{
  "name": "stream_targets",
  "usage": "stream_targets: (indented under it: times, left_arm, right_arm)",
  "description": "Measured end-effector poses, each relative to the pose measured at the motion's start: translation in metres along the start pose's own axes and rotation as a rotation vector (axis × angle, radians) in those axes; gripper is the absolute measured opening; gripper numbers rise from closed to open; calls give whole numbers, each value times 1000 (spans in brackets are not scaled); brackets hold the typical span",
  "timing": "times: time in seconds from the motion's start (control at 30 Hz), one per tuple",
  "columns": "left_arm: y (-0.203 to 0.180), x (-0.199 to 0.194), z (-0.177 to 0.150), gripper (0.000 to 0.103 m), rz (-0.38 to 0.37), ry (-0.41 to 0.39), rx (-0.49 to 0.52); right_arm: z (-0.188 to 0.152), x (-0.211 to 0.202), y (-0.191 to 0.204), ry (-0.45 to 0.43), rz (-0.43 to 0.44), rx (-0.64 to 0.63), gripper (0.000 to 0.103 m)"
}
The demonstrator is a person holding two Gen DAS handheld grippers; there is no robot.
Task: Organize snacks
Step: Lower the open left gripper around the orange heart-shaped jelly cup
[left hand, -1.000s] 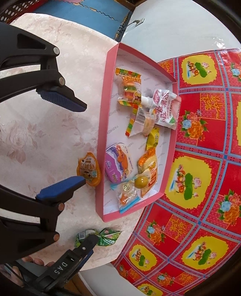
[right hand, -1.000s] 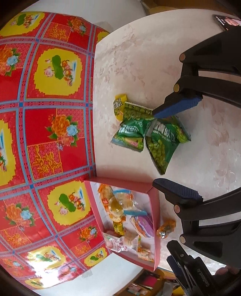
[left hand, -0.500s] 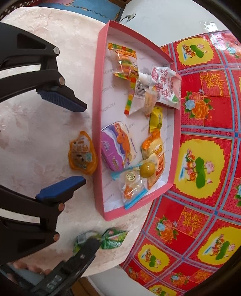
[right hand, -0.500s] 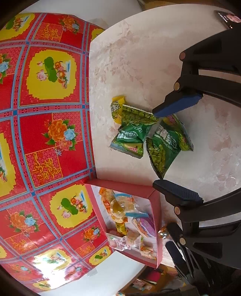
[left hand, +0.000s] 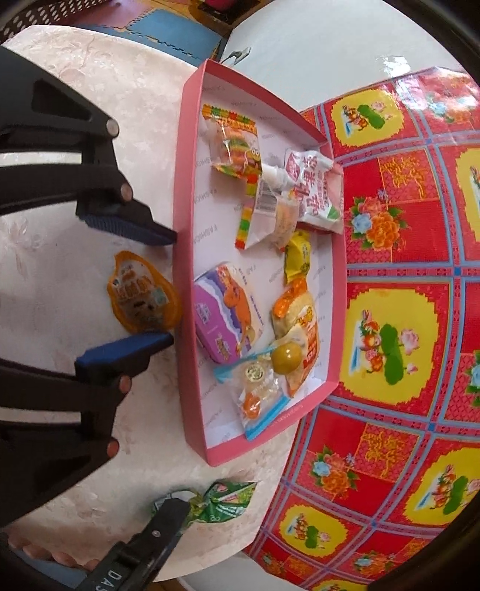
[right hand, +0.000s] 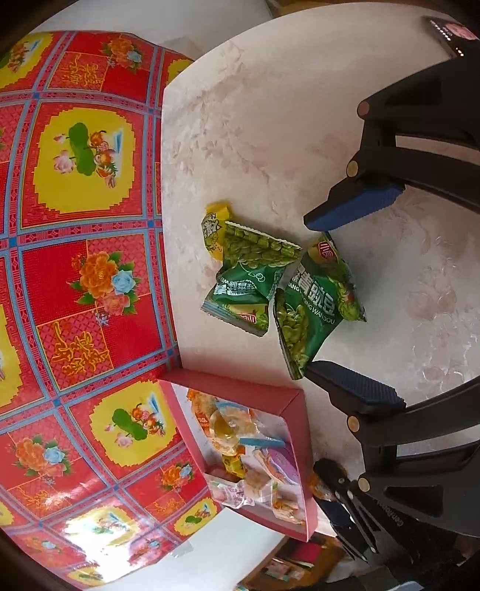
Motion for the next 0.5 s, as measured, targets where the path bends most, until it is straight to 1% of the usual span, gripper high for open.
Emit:
stream_targets:
  times: [0.1,0.17,0.43,0.5]
  left_arm:
    - [6,-2,1,40,-19,0,-16]
    - [9,-3,2,39,-35,-1,-26]
    - [9,-4,3,39,-49,0,-30]
    - [11,-4,3,39,-58,3,-35]
  right_arm:
    - [-1,1,2,-5,-16,-26,76]
    - [-2,1,4,-9,-30,-41,76]
    - [-4,3,5,-23,-41,-62,76]
    - [-4,3,4,-28,-42,-55,74]
Point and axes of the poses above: each gripper's, at about its wrist camera, not at the fingertips, and x roughly the way its jaws point, y to its left, z to its top, the point moved 1 cm from there along x, roughly the way its jaws point, and after that the axes turned 7 degrees about y, right-handed, at the moved point
